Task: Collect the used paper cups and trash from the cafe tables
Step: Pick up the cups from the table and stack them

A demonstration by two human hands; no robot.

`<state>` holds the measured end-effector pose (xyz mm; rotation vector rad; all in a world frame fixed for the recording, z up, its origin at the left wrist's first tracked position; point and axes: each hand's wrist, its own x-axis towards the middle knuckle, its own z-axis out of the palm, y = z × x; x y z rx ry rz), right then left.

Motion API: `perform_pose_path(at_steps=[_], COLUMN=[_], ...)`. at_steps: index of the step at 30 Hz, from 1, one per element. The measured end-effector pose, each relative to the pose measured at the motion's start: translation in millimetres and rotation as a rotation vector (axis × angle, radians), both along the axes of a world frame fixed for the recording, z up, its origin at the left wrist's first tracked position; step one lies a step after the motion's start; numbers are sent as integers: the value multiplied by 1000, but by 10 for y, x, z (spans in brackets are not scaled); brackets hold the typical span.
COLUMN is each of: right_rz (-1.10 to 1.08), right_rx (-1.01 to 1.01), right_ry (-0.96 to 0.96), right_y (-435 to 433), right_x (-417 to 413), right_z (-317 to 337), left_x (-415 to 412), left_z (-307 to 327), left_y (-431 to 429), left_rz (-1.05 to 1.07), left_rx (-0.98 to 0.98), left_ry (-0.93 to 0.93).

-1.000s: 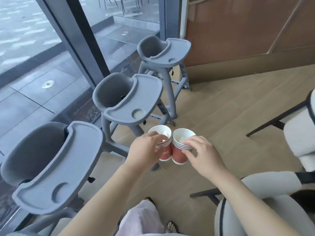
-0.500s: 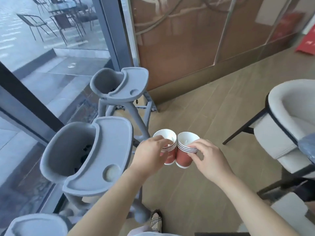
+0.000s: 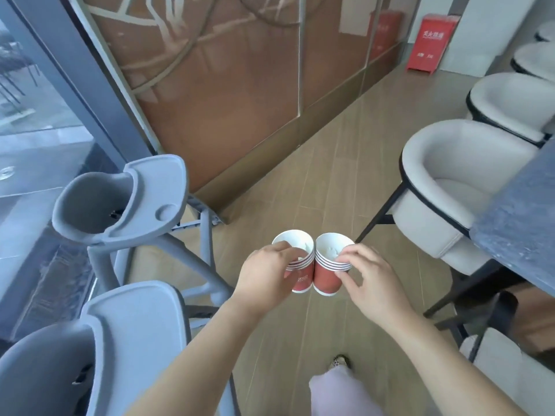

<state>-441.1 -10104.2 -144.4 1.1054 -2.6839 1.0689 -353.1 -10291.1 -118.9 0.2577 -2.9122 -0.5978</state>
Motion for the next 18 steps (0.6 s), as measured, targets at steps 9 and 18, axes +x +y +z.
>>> perform_pose_path(at_steps=[9,18], right_rz=[-209,-378], right_rx=[25,-3], right_ry=[-25,-34], right_y=[337,938], right_x=[-1302,-2471], right_z=[-39,-33], left_x=[-1723,-3280], left_z=[-69,-37], left_y=[220,778], left_rz=[-214,-398], left_rx=[-1,-31], left_ry=[-40,-50])
